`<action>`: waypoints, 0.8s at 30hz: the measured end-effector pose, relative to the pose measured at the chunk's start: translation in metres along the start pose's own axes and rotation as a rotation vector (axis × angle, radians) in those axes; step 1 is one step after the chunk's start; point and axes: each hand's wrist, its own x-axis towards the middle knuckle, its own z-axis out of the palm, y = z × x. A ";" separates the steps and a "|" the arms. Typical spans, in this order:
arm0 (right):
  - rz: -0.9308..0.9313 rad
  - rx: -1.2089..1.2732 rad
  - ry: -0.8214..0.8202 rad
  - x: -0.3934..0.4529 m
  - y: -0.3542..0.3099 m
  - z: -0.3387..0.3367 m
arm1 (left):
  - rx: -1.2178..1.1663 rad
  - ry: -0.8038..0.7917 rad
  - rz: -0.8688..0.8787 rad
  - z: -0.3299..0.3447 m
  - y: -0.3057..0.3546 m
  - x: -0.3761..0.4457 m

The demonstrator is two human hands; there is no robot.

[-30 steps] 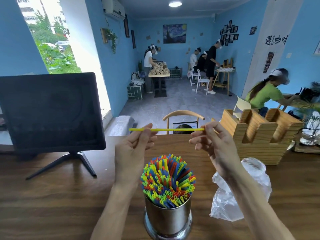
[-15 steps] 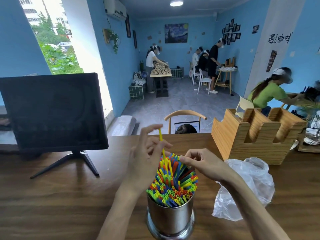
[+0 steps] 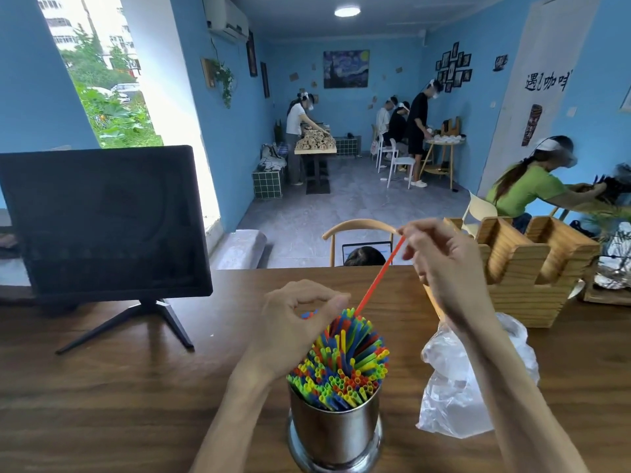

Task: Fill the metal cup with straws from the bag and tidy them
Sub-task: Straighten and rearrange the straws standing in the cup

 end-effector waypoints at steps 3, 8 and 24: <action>0.017 0.201 0.112 0.004 -0.018 0.001 | 0.013 -0.041 -0.067 0.004 0.001 0.003; 0.027 0.267 0.153 0.005 -0.018 -0.003 | -0.096 -0.006 -0.010 0.002 0.006 0.003; 0.196 -0.400 -0.495 -0.004 0.058 -0.002 | -0.649 0.675 0.008 -0.022 0.026 0.010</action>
